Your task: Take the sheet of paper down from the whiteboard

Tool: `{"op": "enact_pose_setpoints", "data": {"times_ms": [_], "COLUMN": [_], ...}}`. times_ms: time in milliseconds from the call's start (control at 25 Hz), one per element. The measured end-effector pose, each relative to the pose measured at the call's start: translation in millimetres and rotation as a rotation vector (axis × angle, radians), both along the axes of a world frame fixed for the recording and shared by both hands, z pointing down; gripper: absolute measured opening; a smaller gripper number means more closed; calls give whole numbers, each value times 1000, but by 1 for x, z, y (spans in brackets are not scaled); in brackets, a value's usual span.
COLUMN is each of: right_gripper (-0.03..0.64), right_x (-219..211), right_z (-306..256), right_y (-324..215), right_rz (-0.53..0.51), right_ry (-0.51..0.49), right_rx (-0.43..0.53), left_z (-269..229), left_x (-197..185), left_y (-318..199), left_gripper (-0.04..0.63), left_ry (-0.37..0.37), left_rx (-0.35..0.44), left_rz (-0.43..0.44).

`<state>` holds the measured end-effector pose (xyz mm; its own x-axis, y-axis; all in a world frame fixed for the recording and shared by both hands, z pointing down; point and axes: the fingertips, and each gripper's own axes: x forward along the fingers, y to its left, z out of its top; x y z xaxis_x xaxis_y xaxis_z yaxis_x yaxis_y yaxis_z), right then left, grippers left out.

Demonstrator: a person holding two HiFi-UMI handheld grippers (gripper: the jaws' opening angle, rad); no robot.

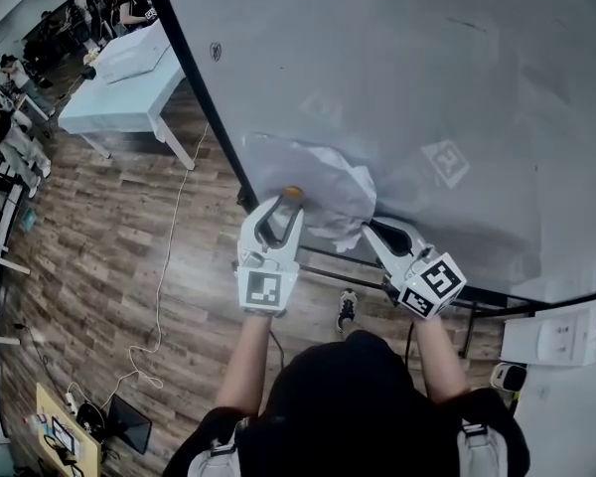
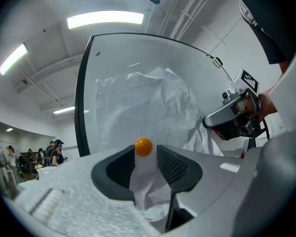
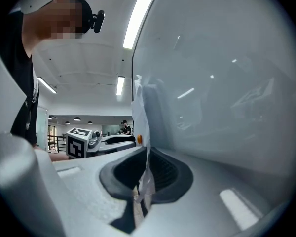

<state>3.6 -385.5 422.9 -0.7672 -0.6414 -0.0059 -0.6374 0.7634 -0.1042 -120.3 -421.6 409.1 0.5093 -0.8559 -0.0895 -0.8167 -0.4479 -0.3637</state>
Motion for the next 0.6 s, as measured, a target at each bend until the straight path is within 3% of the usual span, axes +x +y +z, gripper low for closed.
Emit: {"op": "enact_pose_setpoints", "data": {"times_ms": [360,600], "right_gripper": [5,3], "right_x": [-5,-3], "right_z": [-1,0], "right_y": [0,-4], "right_rz": [-41,-49], "right_ry": [5,-6], "right_rx": [14,12], "left_z": [-2,-6], "left_x": [5,4], "left_y": [-6,-12], "left_gripper": [129,141], "left_ry": [-37,-51], "left_rx": [35,88], "left_rz": [-36,-109]}}
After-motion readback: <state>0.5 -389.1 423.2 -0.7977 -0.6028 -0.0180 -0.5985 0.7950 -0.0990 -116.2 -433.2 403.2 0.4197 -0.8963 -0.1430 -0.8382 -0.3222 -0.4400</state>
